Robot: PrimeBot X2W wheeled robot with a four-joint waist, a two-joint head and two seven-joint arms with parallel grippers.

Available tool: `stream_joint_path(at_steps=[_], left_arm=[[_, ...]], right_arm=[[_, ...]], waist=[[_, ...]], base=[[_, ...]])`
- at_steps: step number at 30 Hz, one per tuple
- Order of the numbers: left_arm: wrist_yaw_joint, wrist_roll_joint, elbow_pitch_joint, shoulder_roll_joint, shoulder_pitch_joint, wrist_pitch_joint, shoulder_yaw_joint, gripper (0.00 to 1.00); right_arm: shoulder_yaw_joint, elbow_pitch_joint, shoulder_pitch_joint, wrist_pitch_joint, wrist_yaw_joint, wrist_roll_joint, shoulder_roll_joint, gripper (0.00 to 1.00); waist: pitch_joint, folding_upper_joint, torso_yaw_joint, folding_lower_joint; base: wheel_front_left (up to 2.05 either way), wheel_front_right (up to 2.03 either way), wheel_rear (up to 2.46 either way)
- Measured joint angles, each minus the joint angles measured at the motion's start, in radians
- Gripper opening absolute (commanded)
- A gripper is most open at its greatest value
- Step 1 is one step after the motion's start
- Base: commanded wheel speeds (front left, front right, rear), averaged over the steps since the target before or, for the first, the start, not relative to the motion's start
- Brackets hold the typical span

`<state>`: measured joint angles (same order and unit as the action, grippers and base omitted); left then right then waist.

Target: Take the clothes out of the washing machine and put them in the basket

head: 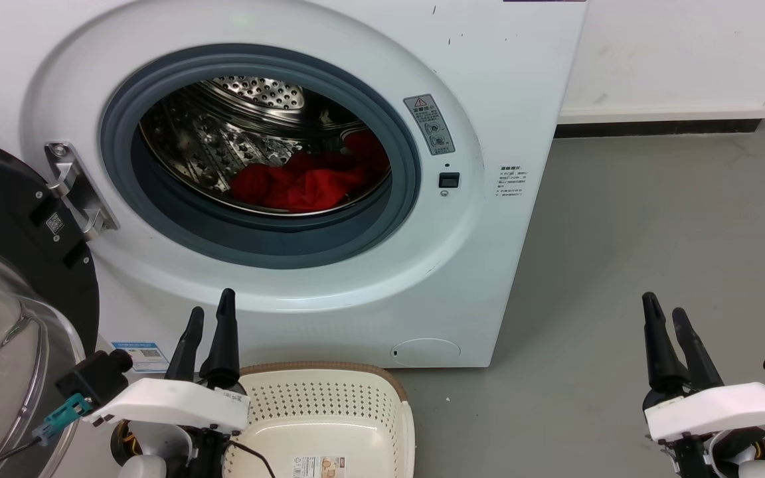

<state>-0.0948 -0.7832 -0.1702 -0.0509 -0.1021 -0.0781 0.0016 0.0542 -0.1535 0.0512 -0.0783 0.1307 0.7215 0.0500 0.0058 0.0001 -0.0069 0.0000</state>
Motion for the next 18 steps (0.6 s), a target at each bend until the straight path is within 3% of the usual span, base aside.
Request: stream_joint_path(at_steps=[18], left_arm=[[0.048,0.235,-0.035,-0.022,-0.011,-0.053,-0.04,1.0]], right_arm=[[-0.015,0.026,-0.014,-0.033,0.0,-0.248,0.0,1.0]], waist=[[0.0,0.0,-0.001,0.0]], base=[[0.0,0.0,0.0]])
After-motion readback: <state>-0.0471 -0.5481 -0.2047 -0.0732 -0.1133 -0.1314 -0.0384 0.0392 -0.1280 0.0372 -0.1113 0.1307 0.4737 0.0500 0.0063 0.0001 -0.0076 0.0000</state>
